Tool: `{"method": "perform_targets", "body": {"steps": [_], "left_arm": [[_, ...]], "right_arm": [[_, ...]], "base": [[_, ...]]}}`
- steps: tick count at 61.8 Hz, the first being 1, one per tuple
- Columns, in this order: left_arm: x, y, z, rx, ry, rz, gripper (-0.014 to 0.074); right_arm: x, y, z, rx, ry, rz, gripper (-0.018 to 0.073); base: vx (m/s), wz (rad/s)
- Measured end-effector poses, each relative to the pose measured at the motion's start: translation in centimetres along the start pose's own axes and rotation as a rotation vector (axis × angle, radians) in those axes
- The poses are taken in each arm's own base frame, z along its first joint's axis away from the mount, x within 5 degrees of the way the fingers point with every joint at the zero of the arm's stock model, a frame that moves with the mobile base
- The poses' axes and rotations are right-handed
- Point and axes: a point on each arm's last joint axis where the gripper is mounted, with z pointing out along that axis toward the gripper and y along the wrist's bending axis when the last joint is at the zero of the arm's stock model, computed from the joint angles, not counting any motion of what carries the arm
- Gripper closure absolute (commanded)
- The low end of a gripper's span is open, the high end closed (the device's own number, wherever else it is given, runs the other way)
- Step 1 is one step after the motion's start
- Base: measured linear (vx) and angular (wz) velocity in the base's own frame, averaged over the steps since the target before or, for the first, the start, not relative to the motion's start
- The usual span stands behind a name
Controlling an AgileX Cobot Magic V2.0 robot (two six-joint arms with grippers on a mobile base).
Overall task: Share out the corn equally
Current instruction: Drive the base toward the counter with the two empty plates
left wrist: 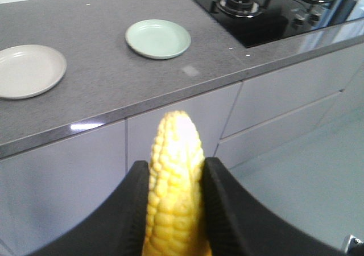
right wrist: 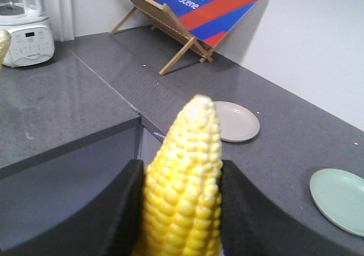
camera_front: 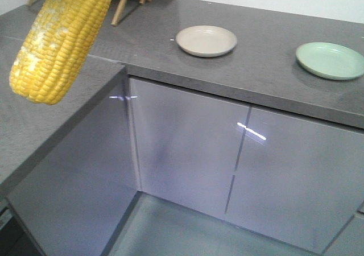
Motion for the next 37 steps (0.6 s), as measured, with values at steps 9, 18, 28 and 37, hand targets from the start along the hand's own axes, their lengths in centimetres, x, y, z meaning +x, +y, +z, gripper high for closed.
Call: {"method": "perform_targets", "body": {"steps": [9, 18, 28, 37], "left_arm": [[0.00, 0.00, 0.00, 0.000, 0.000, 0.000, 0.0603], [0.00, 0.00, 0.00, 0.000, 0.000, 0.000, 0.0603], [0.00, 0.00, 0.00, 0.000, 0.000, 0.000, 0.0603], [0.00, 0.00, 0.00, 0.000, 0.000, 0.000, 0.0603]], "right_arm": [[0.00, 0.00, 0.00, 0.000, 0.000, 0.000, 0.0561], [0.00, 0.00, 0.00, 0.000, 0.000, 0.000, 0.0561], [0.00, 0.00, 0.00, 0.000, 0.000, 0.000, 0.0561], [0.00, 0.00, 0.00, 0.000, 0.000, 0.000, 0.0561]], "base": [[-0.05, -0.42], [-0.05, -0.38], [-0.05, -0.33], [-0.05, -0.28]]}}
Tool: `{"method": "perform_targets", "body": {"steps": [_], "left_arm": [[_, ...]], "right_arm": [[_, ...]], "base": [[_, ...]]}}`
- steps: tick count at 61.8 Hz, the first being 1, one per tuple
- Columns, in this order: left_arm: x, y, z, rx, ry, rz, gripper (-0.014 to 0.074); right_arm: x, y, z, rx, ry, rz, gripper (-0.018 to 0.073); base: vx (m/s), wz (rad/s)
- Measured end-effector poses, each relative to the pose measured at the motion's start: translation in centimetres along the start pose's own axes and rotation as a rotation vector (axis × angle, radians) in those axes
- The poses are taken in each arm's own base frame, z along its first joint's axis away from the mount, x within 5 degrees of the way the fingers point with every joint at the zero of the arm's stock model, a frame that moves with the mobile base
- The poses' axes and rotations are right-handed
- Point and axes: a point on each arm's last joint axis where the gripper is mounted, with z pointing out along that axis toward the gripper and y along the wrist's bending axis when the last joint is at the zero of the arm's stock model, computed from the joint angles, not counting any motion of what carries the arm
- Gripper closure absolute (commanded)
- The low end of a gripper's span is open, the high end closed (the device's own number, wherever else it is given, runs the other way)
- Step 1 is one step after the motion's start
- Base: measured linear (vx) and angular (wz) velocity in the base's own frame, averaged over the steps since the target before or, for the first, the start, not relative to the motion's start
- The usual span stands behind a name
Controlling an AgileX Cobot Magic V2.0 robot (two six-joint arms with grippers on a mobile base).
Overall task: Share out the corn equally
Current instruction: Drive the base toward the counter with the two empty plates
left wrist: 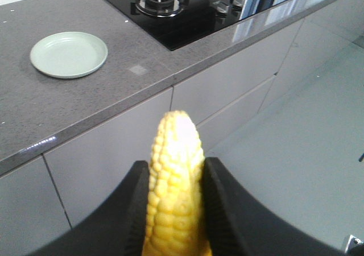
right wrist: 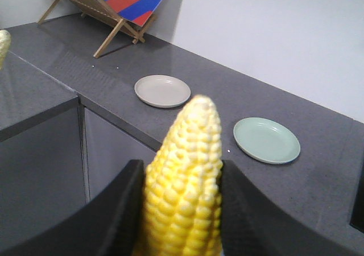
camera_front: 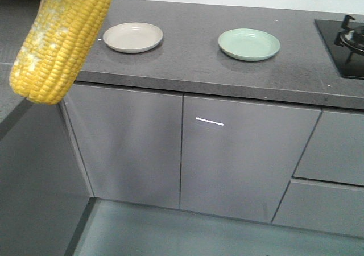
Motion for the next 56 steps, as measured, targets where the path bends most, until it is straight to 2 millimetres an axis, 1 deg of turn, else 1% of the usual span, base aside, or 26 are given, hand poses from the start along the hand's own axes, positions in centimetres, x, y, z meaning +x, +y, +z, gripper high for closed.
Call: {"method": "perform_targets", "body": {"steps": [26, 56], "left_arm": [[0.00, 0.00, 0.00, 0.000, 0.000, 0.000, 0.0603], [0.00, -0.02, -0.04, 0.000, 0.000, 0.000, 0.0603]], "right_arm": [[0.00, 0.00, 0.00, 0.000, 0.000, 0.000, 0.0561], [0.00, 0.00, 0.00, 0.000, 0.000, 0.000, 0.0561]], "base": [[-0.04, -0.18], [0.01, -0.02]]}}
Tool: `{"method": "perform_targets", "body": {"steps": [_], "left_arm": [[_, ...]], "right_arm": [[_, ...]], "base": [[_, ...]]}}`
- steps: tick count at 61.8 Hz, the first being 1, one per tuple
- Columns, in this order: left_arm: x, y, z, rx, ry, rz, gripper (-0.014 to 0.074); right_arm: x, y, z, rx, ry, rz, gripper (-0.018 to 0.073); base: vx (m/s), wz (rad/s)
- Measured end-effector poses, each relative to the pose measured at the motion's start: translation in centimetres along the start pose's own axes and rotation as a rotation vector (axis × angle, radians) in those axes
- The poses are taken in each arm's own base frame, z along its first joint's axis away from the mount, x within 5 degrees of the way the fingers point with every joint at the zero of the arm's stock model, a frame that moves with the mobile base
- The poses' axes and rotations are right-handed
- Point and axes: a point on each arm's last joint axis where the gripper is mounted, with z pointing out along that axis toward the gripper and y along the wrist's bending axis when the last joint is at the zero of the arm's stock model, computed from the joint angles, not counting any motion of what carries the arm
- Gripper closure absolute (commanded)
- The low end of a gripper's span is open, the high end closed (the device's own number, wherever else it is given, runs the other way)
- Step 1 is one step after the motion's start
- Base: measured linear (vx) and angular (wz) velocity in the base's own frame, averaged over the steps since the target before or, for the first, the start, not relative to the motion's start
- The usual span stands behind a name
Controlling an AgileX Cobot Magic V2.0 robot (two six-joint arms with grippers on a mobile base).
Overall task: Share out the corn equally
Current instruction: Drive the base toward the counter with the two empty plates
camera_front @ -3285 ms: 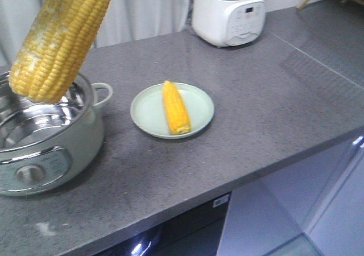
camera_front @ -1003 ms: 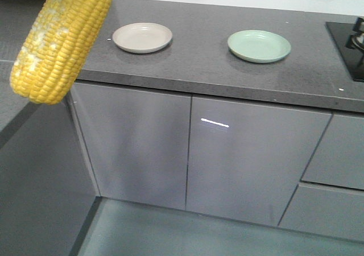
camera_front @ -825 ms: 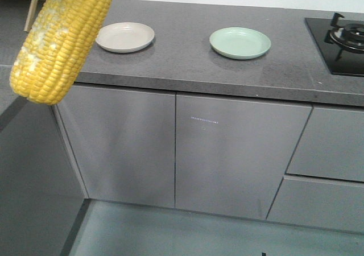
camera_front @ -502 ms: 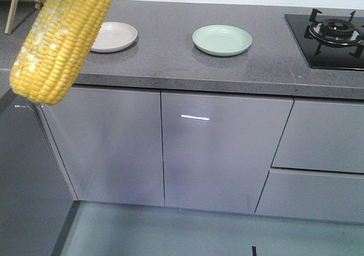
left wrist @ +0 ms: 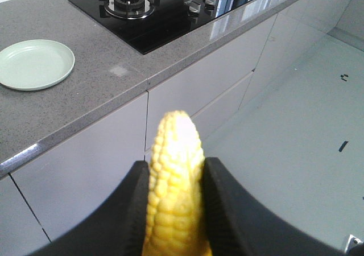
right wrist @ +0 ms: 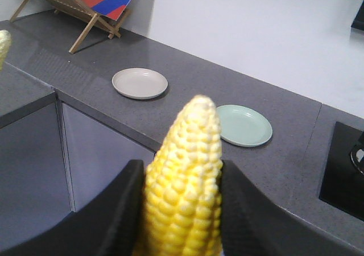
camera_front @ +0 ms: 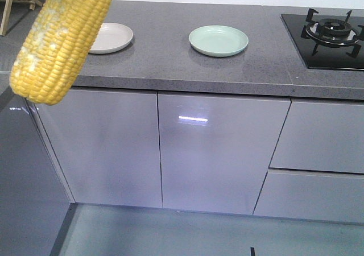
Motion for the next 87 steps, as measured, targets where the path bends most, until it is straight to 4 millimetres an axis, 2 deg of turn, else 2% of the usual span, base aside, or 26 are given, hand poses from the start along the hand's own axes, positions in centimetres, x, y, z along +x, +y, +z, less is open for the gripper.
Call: {"method": "perform_targets", "body": {"steps": [87], "left_arm": [[0.00, 0.00, 0.00, 0.000, 0.000, 0.000, 0.0603]], "right_arm": [[0.00, 0.00, 0.00, 0.000, 0.000, 0.000, 0.0561]], "base": [[0.07, -0.02]]}}
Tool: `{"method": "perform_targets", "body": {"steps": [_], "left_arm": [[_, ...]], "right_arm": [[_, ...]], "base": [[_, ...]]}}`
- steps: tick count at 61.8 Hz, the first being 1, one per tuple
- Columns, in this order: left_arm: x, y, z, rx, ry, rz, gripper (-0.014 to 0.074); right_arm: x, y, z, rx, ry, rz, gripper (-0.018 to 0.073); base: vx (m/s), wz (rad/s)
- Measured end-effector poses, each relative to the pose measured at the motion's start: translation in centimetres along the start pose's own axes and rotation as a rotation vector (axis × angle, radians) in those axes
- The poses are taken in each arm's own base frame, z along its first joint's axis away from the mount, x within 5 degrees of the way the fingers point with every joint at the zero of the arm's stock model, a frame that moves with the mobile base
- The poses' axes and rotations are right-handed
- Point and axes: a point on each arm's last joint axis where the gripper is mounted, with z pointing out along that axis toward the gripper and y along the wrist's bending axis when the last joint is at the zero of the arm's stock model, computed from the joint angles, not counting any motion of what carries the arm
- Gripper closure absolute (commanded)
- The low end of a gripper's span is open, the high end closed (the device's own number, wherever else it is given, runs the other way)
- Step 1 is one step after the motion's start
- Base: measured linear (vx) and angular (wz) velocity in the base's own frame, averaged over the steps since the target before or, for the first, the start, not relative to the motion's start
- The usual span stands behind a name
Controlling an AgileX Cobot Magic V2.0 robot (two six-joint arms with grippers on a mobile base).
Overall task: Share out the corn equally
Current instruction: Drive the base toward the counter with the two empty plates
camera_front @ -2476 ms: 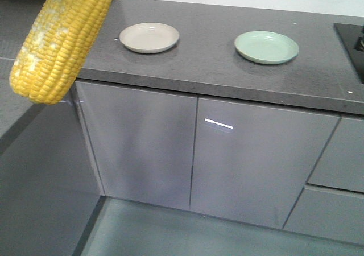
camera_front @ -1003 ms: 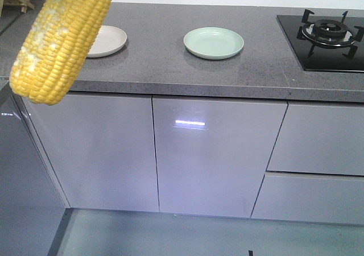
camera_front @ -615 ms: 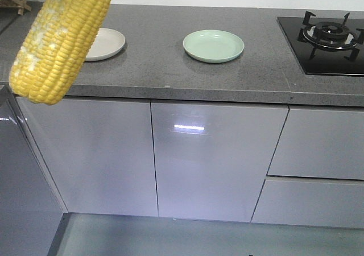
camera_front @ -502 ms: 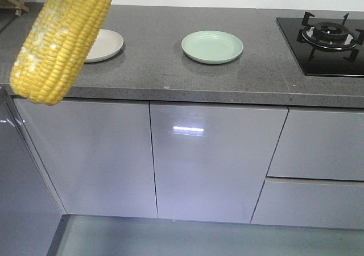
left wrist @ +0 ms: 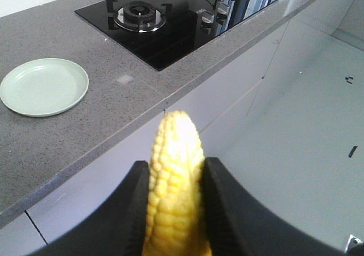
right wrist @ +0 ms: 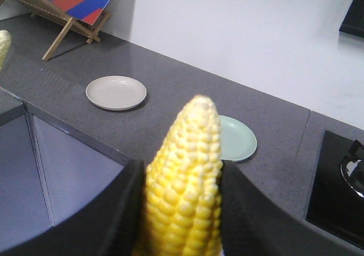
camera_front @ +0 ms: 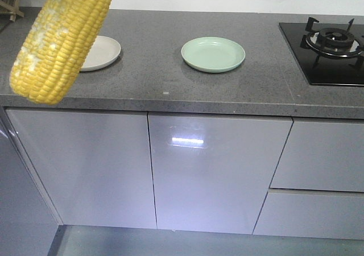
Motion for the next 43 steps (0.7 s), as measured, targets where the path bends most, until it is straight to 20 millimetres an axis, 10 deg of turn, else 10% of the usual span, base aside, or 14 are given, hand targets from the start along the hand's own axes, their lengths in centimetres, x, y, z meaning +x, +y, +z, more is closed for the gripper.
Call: {"method": "perform_targets", "body": {"steps": [43], "left_arm": [[0.00, 0.00, 0.00, 0.000, 0.000, 0.000, 0.0603]], "right_arm": [[0.00, 0.00, 0.00, 0.000, 0.000, 0.000, 0.0561]], "base": [[0.14, -0.03]]}}
